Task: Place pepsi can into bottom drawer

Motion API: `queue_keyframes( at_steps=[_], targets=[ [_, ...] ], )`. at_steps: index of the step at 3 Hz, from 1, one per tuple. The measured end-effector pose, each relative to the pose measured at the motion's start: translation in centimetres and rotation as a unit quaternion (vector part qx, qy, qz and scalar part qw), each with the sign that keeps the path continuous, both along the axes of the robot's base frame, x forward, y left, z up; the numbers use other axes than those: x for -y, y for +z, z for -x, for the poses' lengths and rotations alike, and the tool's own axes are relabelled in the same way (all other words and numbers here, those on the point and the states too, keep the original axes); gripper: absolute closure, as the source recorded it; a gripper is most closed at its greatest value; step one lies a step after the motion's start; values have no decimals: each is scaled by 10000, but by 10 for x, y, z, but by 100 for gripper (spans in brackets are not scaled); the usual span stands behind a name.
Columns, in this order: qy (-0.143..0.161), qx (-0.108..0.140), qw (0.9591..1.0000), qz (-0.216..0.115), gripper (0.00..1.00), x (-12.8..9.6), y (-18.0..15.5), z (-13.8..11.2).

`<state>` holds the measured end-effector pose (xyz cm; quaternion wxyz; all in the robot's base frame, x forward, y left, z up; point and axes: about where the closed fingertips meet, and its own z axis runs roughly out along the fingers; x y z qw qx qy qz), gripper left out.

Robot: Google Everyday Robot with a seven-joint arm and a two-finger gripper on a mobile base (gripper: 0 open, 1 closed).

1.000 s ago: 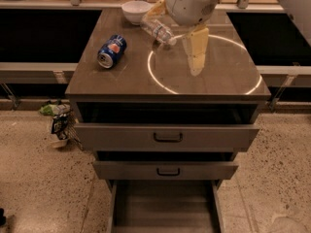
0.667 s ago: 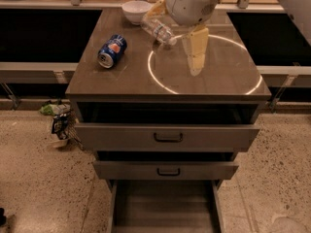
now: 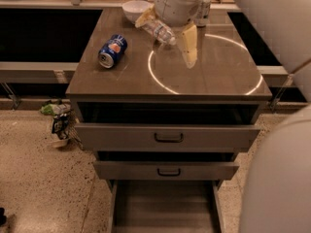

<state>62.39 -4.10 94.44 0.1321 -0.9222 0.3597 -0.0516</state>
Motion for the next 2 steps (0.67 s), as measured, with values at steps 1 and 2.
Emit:
queue_keyframes(
  at_steps=[1, 2],
  targets=[
    [491, -29, 9988, 34, 0, -20, -13, -37],
    [959, 64, 9953, -76, 0, -52, -24, -72]
  ],
)
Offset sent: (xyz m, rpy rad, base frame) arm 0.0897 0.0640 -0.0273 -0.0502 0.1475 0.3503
